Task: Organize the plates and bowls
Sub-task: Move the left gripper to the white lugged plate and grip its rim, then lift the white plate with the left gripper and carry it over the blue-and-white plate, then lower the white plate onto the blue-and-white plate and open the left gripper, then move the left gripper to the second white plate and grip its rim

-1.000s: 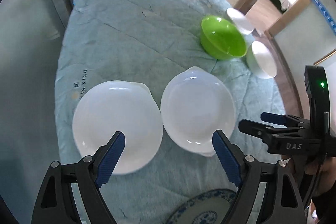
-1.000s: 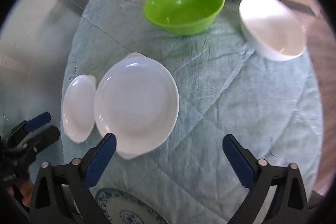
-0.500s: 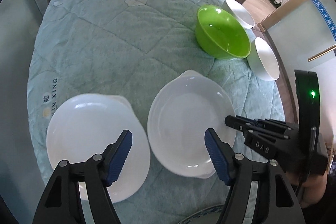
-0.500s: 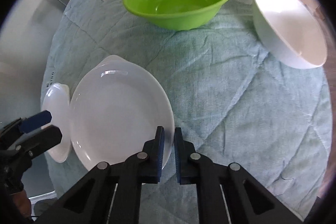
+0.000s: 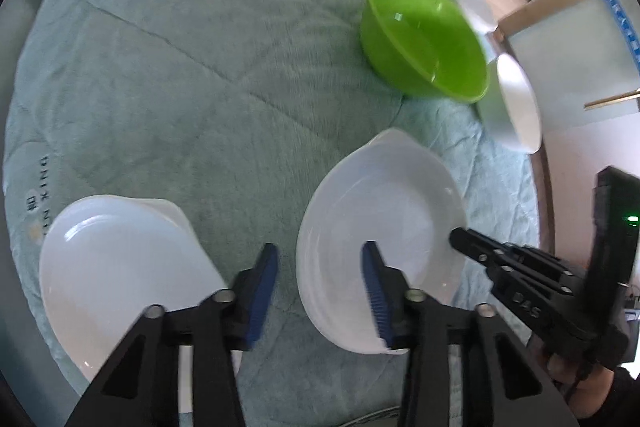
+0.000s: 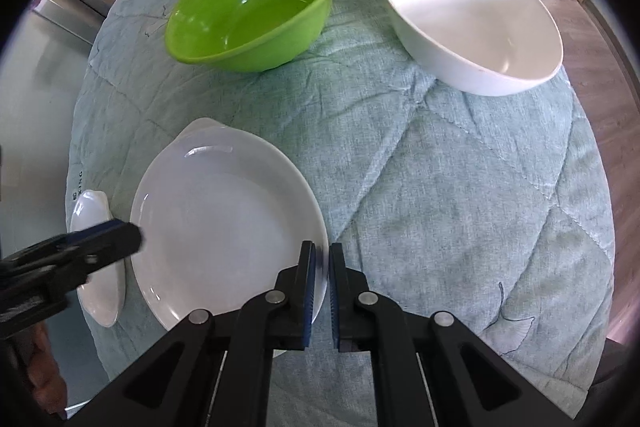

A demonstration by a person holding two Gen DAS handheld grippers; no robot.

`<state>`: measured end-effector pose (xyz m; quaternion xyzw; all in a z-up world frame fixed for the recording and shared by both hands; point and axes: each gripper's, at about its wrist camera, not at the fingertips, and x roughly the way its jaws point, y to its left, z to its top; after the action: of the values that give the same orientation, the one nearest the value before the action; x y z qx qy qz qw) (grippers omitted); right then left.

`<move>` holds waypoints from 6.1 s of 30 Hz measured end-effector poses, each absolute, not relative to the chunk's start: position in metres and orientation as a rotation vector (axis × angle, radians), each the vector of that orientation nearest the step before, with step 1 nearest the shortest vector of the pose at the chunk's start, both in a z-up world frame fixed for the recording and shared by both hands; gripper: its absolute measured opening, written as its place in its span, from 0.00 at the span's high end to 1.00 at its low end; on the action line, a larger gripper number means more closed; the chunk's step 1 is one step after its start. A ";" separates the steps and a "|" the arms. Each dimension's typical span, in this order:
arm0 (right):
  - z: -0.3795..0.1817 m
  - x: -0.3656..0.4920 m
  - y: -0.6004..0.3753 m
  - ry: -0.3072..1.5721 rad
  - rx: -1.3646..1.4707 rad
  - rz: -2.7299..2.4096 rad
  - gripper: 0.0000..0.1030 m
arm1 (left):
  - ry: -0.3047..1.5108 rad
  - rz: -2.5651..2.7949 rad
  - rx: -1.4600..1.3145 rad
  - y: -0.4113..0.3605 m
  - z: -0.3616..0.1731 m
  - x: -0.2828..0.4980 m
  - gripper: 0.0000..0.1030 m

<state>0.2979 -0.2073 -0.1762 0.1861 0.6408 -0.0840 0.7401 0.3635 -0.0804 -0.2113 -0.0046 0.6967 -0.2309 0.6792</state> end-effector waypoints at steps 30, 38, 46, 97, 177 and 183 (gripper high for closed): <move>-0.172 0.319 -0.208 1.416 0.433 -0.166 0.93 | 1.563 -0.539 -0.028 -0.075 -0.202 0.368 0.96; -0.087 0.299 -0.205 1.319 0.448 -0.089 0.93 | 1.366 -0.534 -0.008 -0.067 -0.084 0.340 0.98; -0.002 0.241 -0.187 1.233 0.438 -0.008 0.95 | 1.316 -0.503 -0.044 -0.035 -0.006 0.260 0.98; -0.177 0.128 -0.108 1.549 0.375 -0.015 0.94 | 1.619 -0.301 -0.178 0.039 -0.198 0.107 0.97; -0.205 0.364 -0.008 1.455 0.235 0.152 0.67 | 1.459 -0.329 -0.092 0.122 -0.230 0.376 0.86; -0.212 0.369 -0.010 1.477 0.289 0.109 0.80 | 1.490 -0.325 -0.082 0.121 -0.238 0.377 0.94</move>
<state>0.3694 -0.0099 -0.2121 0.1311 0.6703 0.0493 0.7288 0.3771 0.1213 -0.2384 -0.0372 0.6745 -0.1471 0.7225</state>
